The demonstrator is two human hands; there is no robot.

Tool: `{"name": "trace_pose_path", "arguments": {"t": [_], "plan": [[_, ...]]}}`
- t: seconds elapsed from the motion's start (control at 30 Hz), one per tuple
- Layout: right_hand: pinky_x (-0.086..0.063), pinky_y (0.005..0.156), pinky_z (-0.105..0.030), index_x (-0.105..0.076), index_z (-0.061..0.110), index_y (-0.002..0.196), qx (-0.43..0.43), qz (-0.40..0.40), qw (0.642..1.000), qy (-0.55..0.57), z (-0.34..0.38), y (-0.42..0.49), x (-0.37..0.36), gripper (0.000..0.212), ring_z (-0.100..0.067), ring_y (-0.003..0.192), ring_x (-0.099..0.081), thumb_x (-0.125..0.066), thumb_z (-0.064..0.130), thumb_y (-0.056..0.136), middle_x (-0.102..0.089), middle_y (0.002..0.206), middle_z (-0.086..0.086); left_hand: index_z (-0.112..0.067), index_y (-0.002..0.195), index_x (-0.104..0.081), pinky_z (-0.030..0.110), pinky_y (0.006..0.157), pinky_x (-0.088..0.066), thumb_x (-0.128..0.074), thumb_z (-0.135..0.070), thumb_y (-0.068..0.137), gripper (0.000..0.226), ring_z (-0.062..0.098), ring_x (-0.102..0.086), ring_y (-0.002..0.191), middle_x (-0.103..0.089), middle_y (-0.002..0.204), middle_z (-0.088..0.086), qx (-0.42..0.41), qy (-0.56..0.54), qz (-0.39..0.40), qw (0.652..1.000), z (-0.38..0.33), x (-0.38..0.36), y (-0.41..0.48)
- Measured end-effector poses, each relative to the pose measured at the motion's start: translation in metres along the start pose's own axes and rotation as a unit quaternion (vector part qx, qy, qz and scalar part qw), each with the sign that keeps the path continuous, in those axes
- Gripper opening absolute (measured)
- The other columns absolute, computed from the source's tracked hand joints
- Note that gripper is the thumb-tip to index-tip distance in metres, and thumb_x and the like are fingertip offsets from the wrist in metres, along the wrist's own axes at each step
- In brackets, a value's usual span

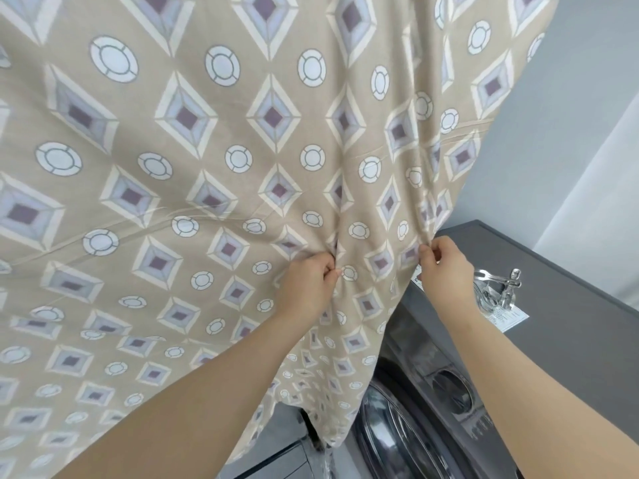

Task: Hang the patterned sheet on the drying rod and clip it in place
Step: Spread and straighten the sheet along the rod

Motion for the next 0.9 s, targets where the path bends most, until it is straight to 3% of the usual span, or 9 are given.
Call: {"name": "trace_pose_path", "arguments": {"t": [0.13,0.27,0.33,0.43,0.57,0.63,0.7,0.77,0.9], "plan": [[-0.034,0.058,-0.034,-0.044,0.011,0.082,-0.028,-0.005,0.999,0.034,0.001,-0.005,-0.002,0.017,-0.027,0.073,-0.047,-0.043,0.021,0.096,-0.051,0.070,0.000,-0.010,0.078,-0.063,0.033,0.067,-0.047,-0.061,-0.021,0.087,0.015,0.026,-0.062,0.075,-0.069,0.077,0.010,0.015,-0.017,0.012,1.000,0.004,0.001,-0.004],[-0.049,0.081,-0.048,-0.045,0.025,0.093,-0.089,0.048,0.977,0.188,0.006,-0.022,-0.018,0.010,-0.023,0.076,-0.054,-0.053,0.030,0.091,-0.055,0.087,0.002,-0.016,0.069,-0.057,0.030,0.065,-0.046,-0.063,-0.019,0.086,0.018,0.023,-0.063,0.069,-0.069,0.070,0.008,0.025,-0.053,0.012,0.998,0.007,0.001,-0.009],[-0.050,0.083,-0.049,-0.047,0.032,0.086,-0.089,0.090,0.978,0.168,0.005,-0.029,-0.027,0.010,-0.020,0.073,-0.052,-0.055,0.028,0.090,-0.053,0.080,0.004,-0.017,0.069,-0.056,0.029,0.065,-0.046,-0.064,-0.019,0.086,0.019,0.023,-0.063,0.068,-0.069,0.069,0.008,0.026,-0.055,0.012,0.998,0.007,0.002,-0.010],[-0.050,0.085,-0.051,-0.051,0.026,0.089,-0.089,0.067,0.982,0.151,0.002,-0.031,-0.027,0.004,-0.015,0.068,-0.048,-0.054,0.026,0.091,-0.048,0.071,0.004,-0.016,0.070,-0.056,0.029,0.065,-0.046,-0.063,-0.018,0.086,0.018,0.024,-0.063,0.069,-0.069,0.070,0.010,0.026,-0.056,0.025,0.998,0.011,0.005,-0.012],[-0.048,0.083,-0.037,-0.038,0.027,0.128,-0.090,0.132,0.966,0.204,0.013,-0.027,-0.034,0.045,-0.013,0.073,-0.052,-0.060,0.031,0.088,-0.050,0.081,0.004,-0.016,0.071,-0.053,0.028,0.063,-0.042,-0.061,-0.021,0.088,0.020,0.024,-0.063,0.069,-0.070,0.073,0.010,0.030,-0.035,0.032,0.998,0.019,0.011,-0.017],[-0.050,0.078,-0.036,-0.049,0.022,0.117,-0.062,0.175,0.968,0.171,0.023,-0.030,-0.041,0.029,-0.013,0.071,-0.053,-0.058,0.029,0.090,-0.053,0.083,0.002,-0.016,0.071,-0.054,0.026,0.062,-0.040,-0.061,-0.021,0.088,0.019,0.023,-0.063,0.070,-0.070,0.073,0.009,0.031,-0.033,0.034,0.998,0.018,0.013,-0.019],[-0.053,0.072,-0.037,-0.055,0.013,0.090,-0.052,0.158,0.973,0.159,0.027,-0.030,-0.046,0.007,-0.014,0.060,-0.054,-0.054,0.020,0.092,-0.053,0.073,0.001,-0.017,0.071,-0.054,0.027,0.064,-0.042,-0.061,-0.021,0.088,0.019,0.022,-0.063,0.071,-0.070,0.073,0.007,0.033,-0.032,0.039,0.998,0.017,0.013,-0.019],[-0.054,0.069,-0.036,-0.048,0.012,0.072,-0.051,0.134,0.978,0.150,0.025,-0.028,-0.048,0.022,-0.015,0.054,-0.056,-0.051,0.015,0.094,-0.052,0.066,0.000,-0.019,0.069,-0.052,0.027,0.063,-0.042,-0.061,-0.021,0.088,0.021,0.022,-0.063,0.071,-0.070,0.073,0.007,0.032,-0.035,0.041,0.998,0.018,0.013,-0.019],[-0.054,0.075,-0.050,-0.040,0.016,0.066,-0.043,0.111,0.987,0.106,0.015,-0.021,-0.046,0.029,-0.033,0.067,-0.060,-0.050,0.016,0.094,-0.052,0.065,-0.002,-0.018,0.070,-0.052,0.027,0.061,-0.041,-0.060,-0.023,0.089,0.021,0.022,-0.063,0.072,-0.070,0.074,0.007,0.044,-0.015,0.027,0.999,0.025,0.019,-0.020]]}}
Point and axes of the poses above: each hand's wrist, its own y-axis towards the middle knuckle, its own x-axis out of the back of the hand, z = x × y, the point moved 2 cm from there along y, towards the middle knuckle
